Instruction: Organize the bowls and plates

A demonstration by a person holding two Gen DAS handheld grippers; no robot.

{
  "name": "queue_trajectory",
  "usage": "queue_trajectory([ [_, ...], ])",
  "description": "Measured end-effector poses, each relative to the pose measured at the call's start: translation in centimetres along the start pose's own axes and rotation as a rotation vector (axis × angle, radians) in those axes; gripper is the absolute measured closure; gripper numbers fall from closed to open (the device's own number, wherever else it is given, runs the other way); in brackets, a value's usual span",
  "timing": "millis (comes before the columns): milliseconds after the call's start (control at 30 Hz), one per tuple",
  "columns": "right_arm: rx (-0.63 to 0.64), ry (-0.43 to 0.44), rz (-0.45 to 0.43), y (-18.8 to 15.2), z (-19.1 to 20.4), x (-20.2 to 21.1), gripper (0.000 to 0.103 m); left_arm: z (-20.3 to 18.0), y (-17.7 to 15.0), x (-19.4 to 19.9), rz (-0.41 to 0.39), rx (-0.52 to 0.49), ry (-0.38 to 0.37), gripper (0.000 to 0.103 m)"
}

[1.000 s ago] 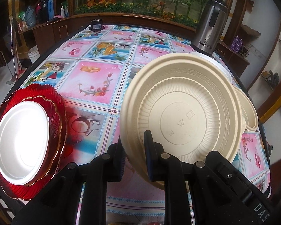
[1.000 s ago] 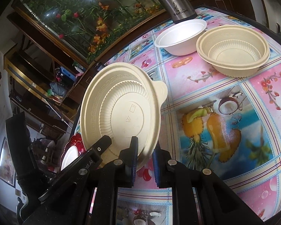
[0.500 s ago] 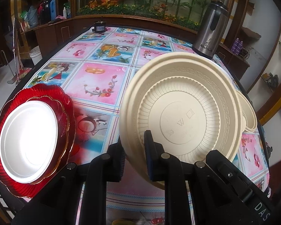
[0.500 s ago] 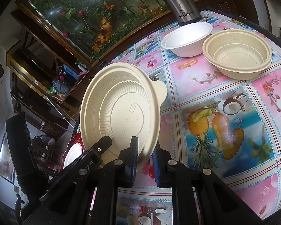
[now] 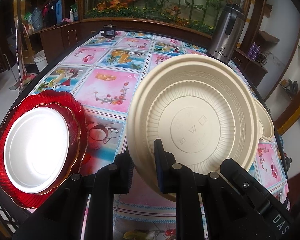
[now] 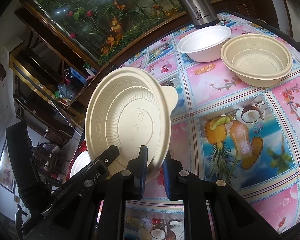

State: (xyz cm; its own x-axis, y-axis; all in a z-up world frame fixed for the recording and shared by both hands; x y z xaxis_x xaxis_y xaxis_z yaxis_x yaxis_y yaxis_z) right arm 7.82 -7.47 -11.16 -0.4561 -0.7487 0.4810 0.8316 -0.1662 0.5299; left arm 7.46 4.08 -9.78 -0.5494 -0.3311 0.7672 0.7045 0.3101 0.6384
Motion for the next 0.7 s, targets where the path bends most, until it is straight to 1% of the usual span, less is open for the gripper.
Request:
queue_trajectory([
  [700,0.040,0.020,0.009,-0.4,1.7,0.0,0.089,2.1,-0.1,1.1,-0.016,0.037,0.009,0.086],
])
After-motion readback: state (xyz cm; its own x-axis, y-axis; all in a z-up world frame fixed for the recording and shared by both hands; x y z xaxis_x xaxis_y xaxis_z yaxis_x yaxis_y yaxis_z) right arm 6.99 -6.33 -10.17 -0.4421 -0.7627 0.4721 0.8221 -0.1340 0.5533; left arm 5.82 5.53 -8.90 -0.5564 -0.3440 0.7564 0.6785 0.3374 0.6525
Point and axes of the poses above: each gripper's, at about its wrist camera, not at the fingertips, and x roughly against the way its jaws point, z to its left, y to its top, the point moved 10 cm from there along -x, roughly the way its jaws point, and after that the axes turned 14 degrees about y, right-handed, at the moved point
